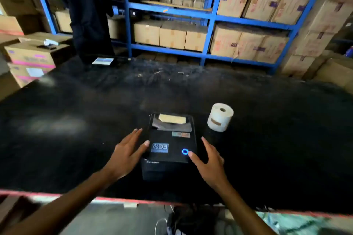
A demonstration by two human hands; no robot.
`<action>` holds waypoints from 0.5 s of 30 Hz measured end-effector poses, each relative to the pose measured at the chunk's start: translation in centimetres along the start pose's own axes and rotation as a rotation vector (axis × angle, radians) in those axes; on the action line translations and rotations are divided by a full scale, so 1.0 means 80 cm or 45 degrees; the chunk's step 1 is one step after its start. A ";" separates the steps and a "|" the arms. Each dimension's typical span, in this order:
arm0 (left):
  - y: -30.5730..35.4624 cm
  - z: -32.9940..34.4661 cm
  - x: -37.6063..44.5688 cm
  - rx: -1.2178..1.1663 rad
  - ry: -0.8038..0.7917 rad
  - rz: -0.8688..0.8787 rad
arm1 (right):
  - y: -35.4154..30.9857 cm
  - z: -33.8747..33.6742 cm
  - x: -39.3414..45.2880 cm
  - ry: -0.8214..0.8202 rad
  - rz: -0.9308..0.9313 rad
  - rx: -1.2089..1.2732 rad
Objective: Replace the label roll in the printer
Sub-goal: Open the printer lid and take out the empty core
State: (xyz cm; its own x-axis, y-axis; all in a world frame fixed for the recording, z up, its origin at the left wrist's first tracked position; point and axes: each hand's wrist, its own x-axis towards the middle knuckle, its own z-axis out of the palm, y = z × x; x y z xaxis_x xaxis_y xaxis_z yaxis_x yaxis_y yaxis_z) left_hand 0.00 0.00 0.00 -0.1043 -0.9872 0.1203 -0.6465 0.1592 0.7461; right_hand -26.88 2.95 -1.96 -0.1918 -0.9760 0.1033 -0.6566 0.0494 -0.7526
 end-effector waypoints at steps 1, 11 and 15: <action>-0.012 0.009 -0.007 -0.136 0.001 -0.124 | 0.004 0.009 -0.011 -0.043 0.137 0.116; -0.024 0.060 -0.044 -0.779 -0.045 -0.515 | 0.027 0.060 -0.048 0.139 0.095 0.385; -0.021 0.060 -0.044 -0.778 -0.046 -0.532 | 0.029 0.049 -0.039 0.143 0.019 0.340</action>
State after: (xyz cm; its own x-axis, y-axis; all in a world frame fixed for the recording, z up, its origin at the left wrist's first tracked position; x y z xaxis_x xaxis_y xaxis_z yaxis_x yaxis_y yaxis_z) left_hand -2.14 3.22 -4.84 0.0265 -0.9633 -0.2672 -0.1028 -0.2685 0.9578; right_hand -24.94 5.31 -6.59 -0.2894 -0.9451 0.1516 -0.4408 -0.0090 -0.8976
